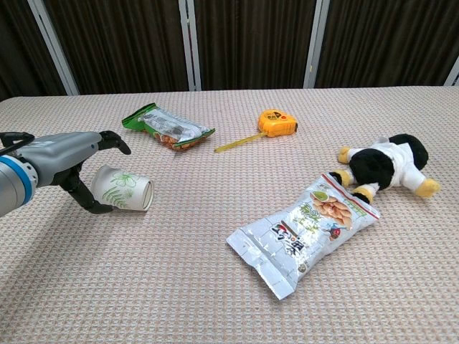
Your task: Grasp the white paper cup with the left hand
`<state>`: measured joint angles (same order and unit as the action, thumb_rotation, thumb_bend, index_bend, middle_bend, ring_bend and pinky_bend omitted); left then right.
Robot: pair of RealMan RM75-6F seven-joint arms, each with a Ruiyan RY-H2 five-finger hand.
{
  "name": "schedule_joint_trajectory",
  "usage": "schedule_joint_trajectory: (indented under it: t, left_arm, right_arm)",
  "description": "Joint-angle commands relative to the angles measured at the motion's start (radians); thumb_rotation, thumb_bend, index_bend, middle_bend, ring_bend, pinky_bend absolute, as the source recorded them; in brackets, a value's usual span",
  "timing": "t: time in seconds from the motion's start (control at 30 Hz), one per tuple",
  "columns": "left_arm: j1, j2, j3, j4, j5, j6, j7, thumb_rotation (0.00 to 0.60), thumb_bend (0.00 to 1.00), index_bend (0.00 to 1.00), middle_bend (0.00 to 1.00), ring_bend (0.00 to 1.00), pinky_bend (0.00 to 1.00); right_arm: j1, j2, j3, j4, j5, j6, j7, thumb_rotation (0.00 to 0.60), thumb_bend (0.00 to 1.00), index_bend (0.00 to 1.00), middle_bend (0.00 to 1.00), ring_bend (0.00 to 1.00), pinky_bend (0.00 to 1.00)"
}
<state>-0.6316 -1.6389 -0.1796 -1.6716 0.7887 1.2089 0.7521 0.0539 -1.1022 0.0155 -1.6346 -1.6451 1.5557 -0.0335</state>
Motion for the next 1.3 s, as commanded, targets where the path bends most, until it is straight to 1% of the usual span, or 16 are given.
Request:
schedule_joint_trajectory:
  t: [0.03,0.27,0.33,0.47,0.6,0.83,0.9,0.93,0.97,1.0,1.1,1.13,1.2,1.3]
  left_arm:
    - [-0.041,-0.050,0.009,0.019,-0.028,0.039,0.103,0.600,0.13,0.20,0.00,0.00,0.00]
    - [-0.093,-0.137,0.005,0.080,-0.058,0.086,0.231,0.600,0.13,0.28,0.00,0.00,0.00]
    - [-0.104,-0.157,0.006,0.094,-0.065,0.099,0.262,0.600,0.13,0.31,0.00,0.00,0.00]
    - [-0.111,-0.184,0.006,0.109,-0.077,0.109,0.284,0.600,0.13,0.45,0.00,0.00,0.00]
    - [-0.108,-0.191,0.010,0.114,-0.071,0.117,0.281,0.600,0.13,0.45,0.00,0.00,0.00]
    - [-0.080,-0.165,-0.007,0.084,-0.034,0.114,0.177,0.600,0.13,0.47,0.00,0.00,0.00]
    - [-0.071,-0.154,-0.017,0.066,-0.017,0.110,0.134,0.600,0.13,0.47,0.00,0.00,0.00]
    - [-0.062,-0.149,-0.028,0.052,0.006,0.108,0.083,0.600,0.13,0.47,0.00,0.00,0.00]
    - [-0.050,-0.147,-0.040,0.039,0.047,0.102,0.002,0.600,0.13,0.47,0.00,0.00,0.00]
    - [-0.034,-0.144,-0.043,0.032,0.104,0.082,-0.110,0.600,0.13,0.48,0.00,0.00,0.00]
    - [0.012,-0.145,-0.026,0.071,0.245,0.053,-0.385,0.600,0.13,0.48,0.00,0.00,0.00]
    - [0.022,-0.149,-0.023,0.086,0.271,0.050,-0.445,0.600,0.13,0.48,0.00,0.00,0.00]
    - [0.036,-0.153,-0.021,0.110,0.298,0.038,-0.529,0.600,0.13,0.48,0.00,0.00,0.00]
    - [0.046,-0.153,-0.022,0.135,0.319,0.022,-0.604,0.600,0.13,0.48,0.00,0.00,0.00]
  right_arm:
    - [0.000,0.002,0.001,0.002,0.001,0.001,0.008,0.600,0.03,0.04,0.00,0.00,0.00]
    - [0.000,0.008,0.002,0.004,0.001,0.003,0.023,0.600,0.03,0.04,0.00,0.00,0.00]
    - [0.000,0.009,0.003,0.005,0.003,0.003,0.028,0.600,0.03,0.04,0.00,0.00,0.00]
    - [-0.001,0.012,0.005,0.006,0.005,0.007,0.038,0.600,0.03,0.04,0.00,0.00,0.00]
    - [-0.003,0.014,0.007,0.009,0.006,0.012,0.049,0.600,0.03,0.04,0.00,0.00,0.00]
    - [-0.002,0.013,0.006,0.009,0.003,0.010,0.044,0.600,0.03,0.04,0.00,0.00,0.00]
    - [-0.002,0.012,0.005,0.008,0.003,0.010,0.041,0.600,0.03,0.04,0.00,0.00,0.00]
    - [-0.002,0.011,0.005,0.007,0.002,0.010,0.040,0.600,0.03,0.04,0.00,0.00,0.00]
    - [-0.002,0.010,0.005,0.007,0.002,0.009,0.038,0.600,0.03,0.04,0.00,0.00,0.00]
    - [-0.002,0.009,0.004,0.007,0.001,0.008,0.035,0.600,0.03,0.04,0.00,0.00,0.00]
    - [-0.002,0.010,0.004,0.005,0.000,0.008,0.031,0.600,0.03,0.04,0.00,0.00,0.00]
    - [-0.002,0.009,0.004,0.005,0.000,0.007,0.029,0.600,0.03,0.04,0.00,0.00,0.00]
    - [-0.001,0.008,0.003,0.004,0.001,0.003,0.025,0.600,0.03,0.04,0.00,0.00,0.00]
    - [0.000,0.005,0.001,0.004,-0.002,0.001,0.018,0.600,0.03,0.04,0.00,0.00,0.00]
